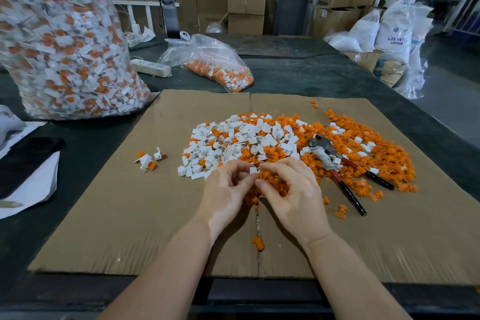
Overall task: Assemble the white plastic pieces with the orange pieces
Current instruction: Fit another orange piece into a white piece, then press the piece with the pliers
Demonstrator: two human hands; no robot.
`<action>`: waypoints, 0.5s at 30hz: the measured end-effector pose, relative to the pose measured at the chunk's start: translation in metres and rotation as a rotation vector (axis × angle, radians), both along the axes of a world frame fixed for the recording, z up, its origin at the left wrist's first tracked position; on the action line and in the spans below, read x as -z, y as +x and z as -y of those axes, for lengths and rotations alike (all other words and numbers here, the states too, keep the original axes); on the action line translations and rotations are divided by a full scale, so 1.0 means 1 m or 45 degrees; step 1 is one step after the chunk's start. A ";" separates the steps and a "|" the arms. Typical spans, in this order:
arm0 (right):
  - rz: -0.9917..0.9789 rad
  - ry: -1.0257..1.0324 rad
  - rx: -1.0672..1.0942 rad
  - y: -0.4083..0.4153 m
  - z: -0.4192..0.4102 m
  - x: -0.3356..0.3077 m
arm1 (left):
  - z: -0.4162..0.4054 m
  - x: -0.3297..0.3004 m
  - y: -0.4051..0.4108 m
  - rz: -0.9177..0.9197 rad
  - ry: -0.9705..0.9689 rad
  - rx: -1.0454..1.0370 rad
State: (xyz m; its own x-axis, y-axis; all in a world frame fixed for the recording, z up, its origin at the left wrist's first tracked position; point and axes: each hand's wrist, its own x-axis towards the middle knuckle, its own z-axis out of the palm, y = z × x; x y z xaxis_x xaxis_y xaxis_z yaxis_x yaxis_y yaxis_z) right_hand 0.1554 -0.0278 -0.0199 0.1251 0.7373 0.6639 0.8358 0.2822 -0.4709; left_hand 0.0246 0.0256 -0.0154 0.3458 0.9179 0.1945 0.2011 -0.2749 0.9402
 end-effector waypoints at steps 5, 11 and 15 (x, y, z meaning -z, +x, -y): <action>-0.033 -0.058 0.358 0.015 0.001 -0.008 | -0.001 0.001 0.001 0.023 -0.055 -0.015; 0.093 -0.827 1.017 0.067 0.004 -0.021 | -0.001 0.001 0.002 -0.017 -0.010 -0.019; 0.078 -1.184 0.985 0.089 0.001 -0.023 | 0.000 0.001 0.001 -0.012 -0.002 0.015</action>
State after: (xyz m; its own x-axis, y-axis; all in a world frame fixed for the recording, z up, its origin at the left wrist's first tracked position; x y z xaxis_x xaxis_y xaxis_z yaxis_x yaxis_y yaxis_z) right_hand 0.2442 -0.0284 0.0030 0.7306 0.6802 -0.0596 0.6620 -0.7270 -0.1823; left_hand 0.0252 0.0258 -0.0161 0.3585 0.9141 0.1897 0.2065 -0.2758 0.9388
